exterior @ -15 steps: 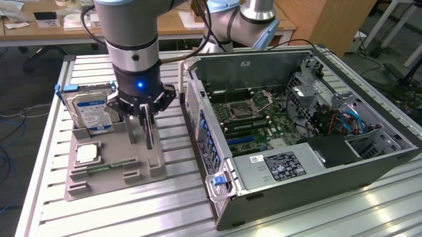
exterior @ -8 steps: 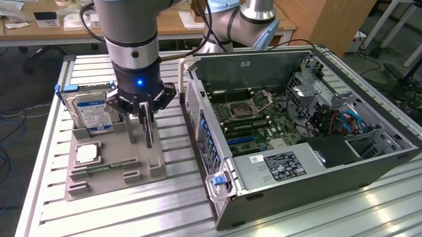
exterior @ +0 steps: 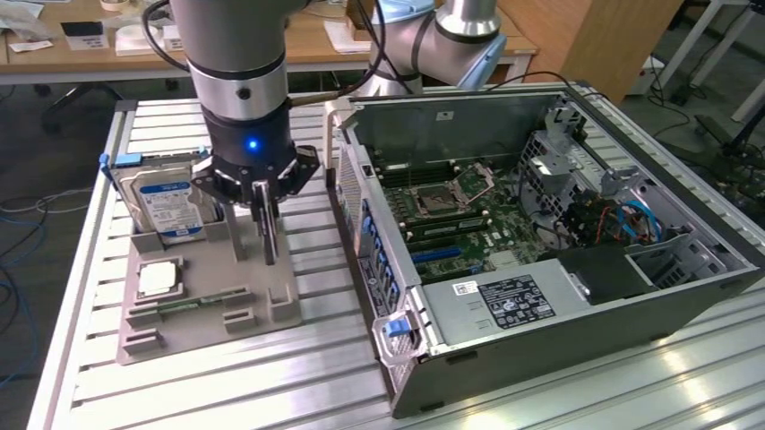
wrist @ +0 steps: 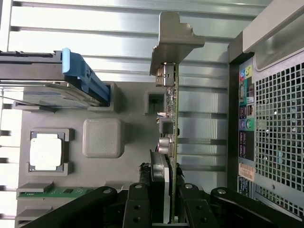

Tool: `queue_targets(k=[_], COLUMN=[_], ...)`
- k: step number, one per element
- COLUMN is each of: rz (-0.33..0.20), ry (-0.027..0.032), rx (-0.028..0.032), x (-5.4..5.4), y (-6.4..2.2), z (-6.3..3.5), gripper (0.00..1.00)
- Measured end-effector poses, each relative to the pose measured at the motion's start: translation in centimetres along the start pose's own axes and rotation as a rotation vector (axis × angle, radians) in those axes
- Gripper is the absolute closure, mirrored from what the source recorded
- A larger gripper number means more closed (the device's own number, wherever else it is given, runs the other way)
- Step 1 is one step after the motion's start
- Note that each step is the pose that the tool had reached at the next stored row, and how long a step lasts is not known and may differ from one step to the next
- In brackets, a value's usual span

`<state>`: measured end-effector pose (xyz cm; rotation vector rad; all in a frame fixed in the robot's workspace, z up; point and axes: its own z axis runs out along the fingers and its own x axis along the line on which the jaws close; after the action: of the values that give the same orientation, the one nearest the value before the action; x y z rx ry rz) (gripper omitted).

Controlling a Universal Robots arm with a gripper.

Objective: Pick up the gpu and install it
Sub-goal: 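Pick up the gpu and move the gpu toward the slot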

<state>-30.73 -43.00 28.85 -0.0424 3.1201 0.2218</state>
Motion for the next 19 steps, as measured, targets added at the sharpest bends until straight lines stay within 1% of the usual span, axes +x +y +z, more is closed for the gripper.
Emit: queue_targets(k=[5, 10, 19], rz=[0.0, 0.0, 0.0], ry=[-0.0003, -0.0006, -0.0005], rx=[-0.0098, -0.0167, -0.0236], x=[0.0, -0.01, -0.01], y=[0.06, 0.08, 0.13], z=[-0.45, -0.7, -1.09], gripper=[0.72, 0.72, 0.72])
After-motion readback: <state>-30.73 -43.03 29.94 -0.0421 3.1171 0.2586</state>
